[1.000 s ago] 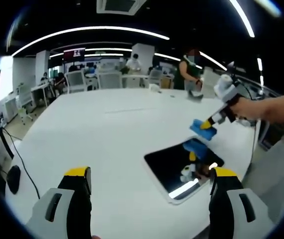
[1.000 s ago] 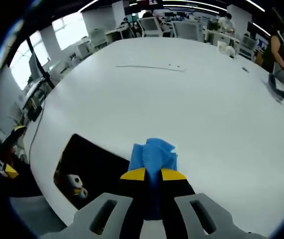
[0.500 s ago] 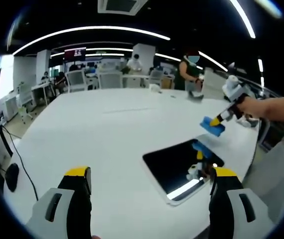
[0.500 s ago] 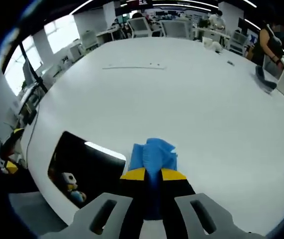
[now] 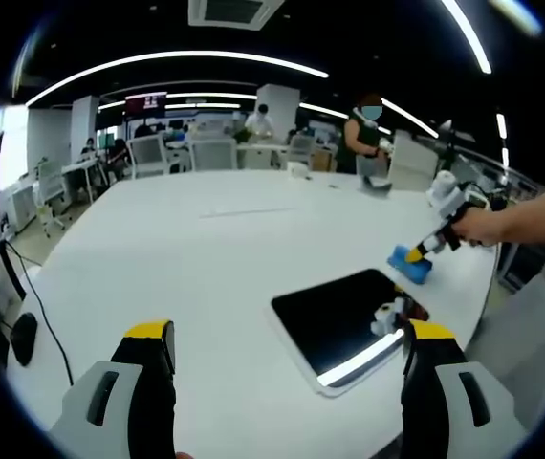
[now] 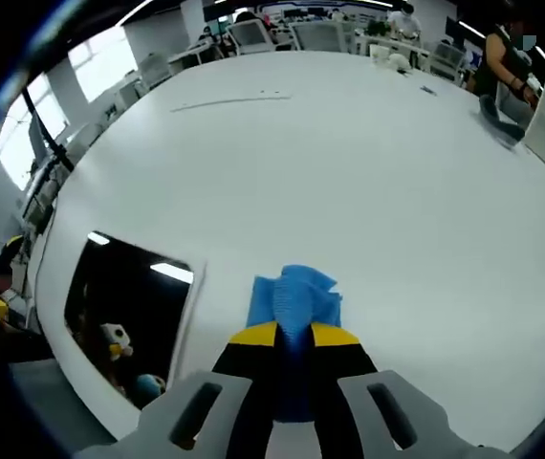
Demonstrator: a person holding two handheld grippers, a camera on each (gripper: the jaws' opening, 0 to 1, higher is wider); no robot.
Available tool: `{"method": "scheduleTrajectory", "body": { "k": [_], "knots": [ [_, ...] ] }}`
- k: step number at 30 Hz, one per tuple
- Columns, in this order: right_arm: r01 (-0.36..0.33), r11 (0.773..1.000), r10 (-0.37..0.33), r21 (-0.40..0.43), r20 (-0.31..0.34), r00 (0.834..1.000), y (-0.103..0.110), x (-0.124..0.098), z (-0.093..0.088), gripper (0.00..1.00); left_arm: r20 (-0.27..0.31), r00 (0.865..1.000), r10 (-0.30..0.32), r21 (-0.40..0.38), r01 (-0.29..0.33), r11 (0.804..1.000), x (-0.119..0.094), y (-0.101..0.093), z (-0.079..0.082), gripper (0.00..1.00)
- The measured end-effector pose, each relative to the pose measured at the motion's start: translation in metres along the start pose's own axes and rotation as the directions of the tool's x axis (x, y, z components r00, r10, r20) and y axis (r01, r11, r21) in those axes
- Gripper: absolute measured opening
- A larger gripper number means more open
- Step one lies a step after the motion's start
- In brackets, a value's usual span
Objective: Wipe the mirror surface with the cleaning cloth until all visible marks leave the cleaned area.
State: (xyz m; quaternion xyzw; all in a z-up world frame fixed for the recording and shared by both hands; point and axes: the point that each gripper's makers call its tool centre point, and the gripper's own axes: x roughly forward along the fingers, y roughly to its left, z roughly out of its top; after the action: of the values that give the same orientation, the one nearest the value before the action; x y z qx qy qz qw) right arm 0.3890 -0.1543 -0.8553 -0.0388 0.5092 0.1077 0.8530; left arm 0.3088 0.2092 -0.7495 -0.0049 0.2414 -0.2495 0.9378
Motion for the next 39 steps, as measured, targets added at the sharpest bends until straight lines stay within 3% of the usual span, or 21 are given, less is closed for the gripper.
{"method": "scheduleTrajectory", "body": {
  "k": [9,11,14,24,32,39],
  "knots": [
    [0.015,0.995,-0.011,-0.103,0.039,0.999,-0.003,0.006,-0.002,0.09,-0.011,1.000,-0.008,0.001,0.008,1.000,-0.004,-0.004,-0.003,1.00],
    [0.027,0.995,-0.022,-0.100,0.049,0.999,-0.003,0.007,-0.001,0.09,-0.010,1.000,-0.014,0.025,0.014,1.000,-0.002,-0.002,-0.003,1.00],
    [0.036,0.993,-0.029,-0.115,0.063,0.998,-0.002,0.006,-0.003,0.09,0.009,1.000,0.007,-0.003,-0.007,1.000,0.000,0.005,-0.004,1.00],
    [0.020,0.996,-0.012,-0.090,0.086,0.996,0.000,0.005,-0.003,0.12,0.021,1.000,0.006,-0.001,-0.006,1.000,0.008,0.001,0.001,1.00],
    [0.012,0.988,0.006,-0.156,0.116,0.993,0.004,0.005,-0.003,0.18,0.036,0.999,0.006,0.003,-0.006,1.000,0.005,0.003,0.012,1.00],
    [0.003,0.987,0.018,-0.162,0.126,0.992,0.008,0.007,-0.001,0.24,0.028,0.999,0.022,0.000,-0.022,1.000,-0.005,0.008,0.003,1.00]
  ]
}}
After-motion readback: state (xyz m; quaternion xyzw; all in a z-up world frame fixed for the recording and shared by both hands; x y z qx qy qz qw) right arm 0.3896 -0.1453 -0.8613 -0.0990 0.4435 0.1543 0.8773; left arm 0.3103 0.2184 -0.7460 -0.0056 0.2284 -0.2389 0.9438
